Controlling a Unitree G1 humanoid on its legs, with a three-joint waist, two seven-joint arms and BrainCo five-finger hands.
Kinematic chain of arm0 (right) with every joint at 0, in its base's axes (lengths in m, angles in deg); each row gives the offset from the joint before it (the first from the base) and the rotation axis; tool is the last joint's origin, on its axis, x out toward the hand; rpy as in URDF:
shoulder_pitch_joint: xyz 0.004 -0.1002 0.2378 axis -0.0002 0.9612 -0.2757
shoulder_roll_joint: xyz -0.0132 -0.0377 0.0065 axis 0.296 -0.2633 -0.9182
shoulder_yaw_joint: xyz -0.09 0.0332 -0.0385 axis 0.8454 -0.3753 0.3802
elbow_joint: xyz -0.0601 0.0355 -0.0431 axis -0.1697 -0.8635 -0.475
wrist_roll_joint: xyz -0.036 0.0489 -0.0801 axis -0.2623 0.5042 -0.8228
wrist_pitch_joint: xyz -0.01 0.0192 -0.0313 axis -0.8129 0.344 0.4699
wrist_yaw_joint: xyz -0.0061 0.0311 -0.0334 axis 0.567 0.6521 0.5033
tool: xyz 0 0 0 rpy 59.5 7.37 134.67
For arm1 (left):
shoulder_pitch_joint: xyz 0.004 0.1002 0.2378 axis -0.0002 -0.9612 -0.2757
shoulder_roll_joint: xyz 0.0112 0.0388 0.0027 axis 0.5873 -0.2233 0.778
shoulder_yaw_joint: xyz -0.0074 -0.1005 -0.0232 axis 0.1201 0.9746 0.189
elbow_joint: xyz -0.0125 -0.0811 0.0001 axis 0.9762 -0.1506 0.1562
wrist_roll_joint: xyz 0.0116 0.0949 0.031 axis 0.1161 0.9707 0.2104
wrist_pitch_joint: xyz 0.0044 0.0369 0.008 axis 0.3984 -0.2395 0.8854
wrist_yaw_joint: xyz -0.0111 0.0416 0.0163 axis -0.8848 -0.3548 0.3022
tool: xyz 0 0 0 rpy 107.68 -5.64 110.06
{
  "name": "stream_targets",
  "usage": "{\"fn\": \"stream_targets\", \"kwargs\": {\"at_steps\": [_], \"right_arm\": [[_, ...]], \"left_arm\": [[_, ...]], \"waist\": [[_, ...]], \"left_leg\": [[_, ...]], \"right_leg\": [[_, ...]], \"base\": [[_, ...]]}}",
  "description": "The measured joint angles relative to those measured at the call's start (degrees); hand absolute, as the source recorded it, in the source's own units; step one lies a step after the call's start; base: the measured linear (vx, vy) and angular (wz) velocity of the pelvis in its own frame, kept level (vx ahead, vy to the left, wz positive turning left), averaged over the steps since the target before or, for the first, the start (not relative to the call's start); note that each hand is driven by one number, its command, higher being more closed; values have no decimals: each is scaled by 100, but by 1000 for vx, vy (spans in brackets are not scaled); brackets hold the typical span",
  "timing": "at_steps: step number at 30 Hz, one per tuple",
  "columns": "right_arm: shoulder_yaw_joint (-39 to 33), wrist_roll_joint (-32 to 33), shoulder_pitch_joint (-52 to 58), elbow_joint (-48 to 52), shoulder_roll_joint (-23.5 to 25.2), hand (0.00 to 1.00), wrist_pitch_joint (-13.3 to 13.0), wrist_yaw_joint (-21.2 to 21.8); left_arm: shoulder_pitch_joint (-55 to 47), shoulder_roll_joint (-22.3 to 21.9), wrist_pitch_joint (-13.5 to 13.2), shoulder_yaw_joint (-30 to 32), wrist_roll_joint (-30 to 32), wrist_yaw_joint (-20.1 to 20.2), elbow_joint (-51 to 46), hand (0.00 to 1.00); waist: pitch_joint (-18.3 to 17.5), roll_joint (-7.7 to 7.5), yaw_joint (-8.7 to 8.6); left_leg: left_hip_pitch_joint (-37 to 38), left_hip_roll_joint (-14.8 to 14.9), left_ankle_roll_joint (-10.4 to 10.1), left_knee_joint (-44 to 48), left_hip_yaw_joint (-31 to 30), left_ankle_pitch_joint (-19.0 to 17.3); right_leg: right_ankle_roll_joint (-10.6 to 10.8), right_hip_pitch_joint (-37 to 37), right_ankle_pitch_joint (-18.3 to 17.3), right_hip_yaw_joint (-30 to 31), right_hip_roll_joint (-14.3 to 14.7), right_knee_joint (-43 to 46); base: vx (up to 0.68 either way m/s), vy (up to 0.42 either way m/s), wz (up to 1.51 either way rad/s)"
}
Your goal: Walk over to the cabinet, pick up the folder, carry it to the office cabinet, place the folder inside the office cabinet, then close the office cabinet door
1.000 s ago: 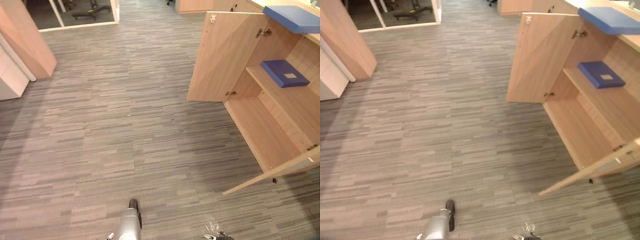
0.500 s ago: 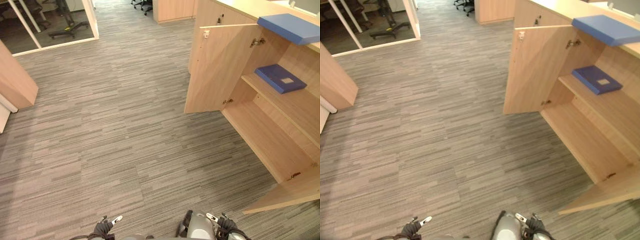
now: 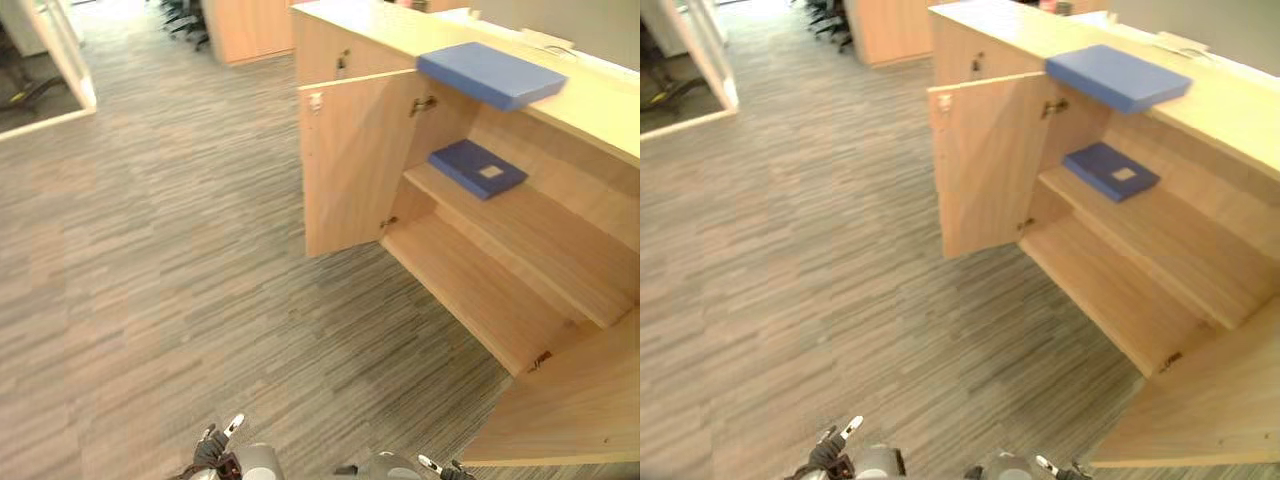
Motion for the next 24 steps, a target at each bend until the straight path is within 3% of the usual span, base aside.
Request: {"fn": "stream_targets", "kwargs": {"at_steps": [2,3,5,6,7,8,9,10,11,12,13,14,15,16,18,19,20,22,24], "right_arm": [[27,4,-15,-10,-4,0,6,-21],[92,15,-73,-10,-2,0,-7,-30],[228,19,-134,-8,-21,0,-56,-49],[249,19,-151,-11,-24,0,-88,-66],[277,14,-156,-83,-52,0,-103,-67],[275,12,-157,-235,-103,0,-114,-68],[270,-2,-146,-351,-110,0,-105,-67],[194,-7,-128,-478,-105,0,-92,-64],[153,-19,-132,-555,-24,0,-64,-40],[139,-34,-135,-574,-8,0,-59,-19],[-20,-57,-151,-579,4,0,-55,15],[-172,-63,-150,-560,-1,0,-50,46],[-282,-7,-139,-542,-7,0,-61,76],[-282,-1,-141,-447,-33,0,-66,80],[-270,-9,-112,-437,-112,0,-77,100],[-228,-10,-111,-450,-99,0,-93,108],[-186,-29,-139,-450,-80,0,-105,126],[-155,-29,-161,-452,-46,0,-101,136],[-38,-4,-139,-371,24,0,-104,125]], "left_arm": [[-25,-21,-31,72,-161,-58,-71,0],[-33,-41,-74,71,-294,-131,-102,0],[-22,-78,-123,73,-442,-206,-106,0],[-37,-71,-144,53,-529,-260,-101,0],[-65,-70,-173,31,-578,-296,-88,0],[-110,-80,-202,0,-641,-340,-60,0],[-101,-43,-232,-22,-686,-356,13,0],[-102,-9,-253,-18,-774,-363,124,0],[-94,123,-264,-23,-818,-391,219,0],[-89,166,-267,-29,-848,-396,283,0],[-93,204,-271,-25,-936,-411,329,0],[-107,229,-270,-38,-1042,-419,380,0],[-136,240,-264,-57,-1053,-415,418,0],[-214,267,-243,-66,-1041,-413,429,0],[-310,305,-240,-96,-889,-403,434,0],[-295,364,-239,-103,-716,-390,430,0],[-304,393,-238,-150,-674,-387,432,0],[-235,348,-236,-213,-656,-352,478,0],[-140,277,-210,-146,-766,-307,569,0]], "waist": [[11,-31,27],[6,-71,64],[5,-85,100],[-20,-91,114],[-60,-99,123],[-152,-81,153],[-198,-142,175],[-321,-206,205],[-473,-425,215],[-519,-481,214],[-548,-546,226],[-497,-603,193],[-475,-581,139],[-410,-490,18],[-373,-292,-49],[-372,-280,-43],[-321,-274,-30],[-263,-274,-21],[-147,-283,-23]], "left_leg": [[-252,-177,61,-1194,-402,-44],[-315,-228,-61,-2210,-850,33],[-328,-225,-148,-2973,-1322,146],[-310,-242,-152,-3539,-1787,310],[-318,-283,-168,-3783,-2094,421],[-312,-378,-340,-3922,-2298,558],[-267,-558,-727,-3760,-2237,1089],[-248,-740,-900,-3566,-2103,1264],[-185,-1054,-649,-3452,-1771,1063],[-113,-1177,-548,-3454,-1630,1001],[125,-1429,-338,-3565,-1317,907],[568,-1730,-76,-3881,-984,908],[795,-1843,70,-4056,-839,926],[1215,-1938,198,-4323,-689,933],[1748,-1890,301,-4760,-550,964],[1923,-1849,382,-4936,-415,936],[2000,-1792,419,-5032,-289,913],[2075,-1733,505,-5164,-116,859],[2257,-1699,506,-5329,30,815]], "right_leg": [[185,231,-1,478,-86,-140],[357,321,-44,865,-208,-154],[532,338,-124,1183,-316,-118],[749,348,-242,1446,-449,-66],[937,353,-349,1630,-584,5],[1161,373,-454,1854,-786,57],[1347,479,-466,1980,-1008,2],[1494,484,-386,2135,-1239,50],[1563,258,-82,2246,-1673,356],[1461,96,95,2292,-1863,624],[910,-349,555,2380,-2256,1383],[51,-808,1195,2281,-2783,2198],[-423,-940,1474,2113,-3041,2560],[-497,-1087,1484,1710,-3308,3201],[-50,-1177,1204,1089,-3089,3523],[357,-1325,954,776,-2816,3488],[578,-1406,778,530,-2455,3219],[736,-1524,587,136,-1969,2581],[789,-1554,535,-254,-1682,2076]], "base": [[380,239,-127],[316,275,-129],[252,318,-110],[273,419,-98],[360,586,-107],[385,612,-86],[419,649,-87],[434,659,-79],[335,501,-70],[401,611,-74],[372,591,-78],[418,683,-74],[363,622,-57],[289,556,-45],[165,377,-52],[131,247,-61],[124,199,-63],[141,110,-60],[165,69,-51]]}}
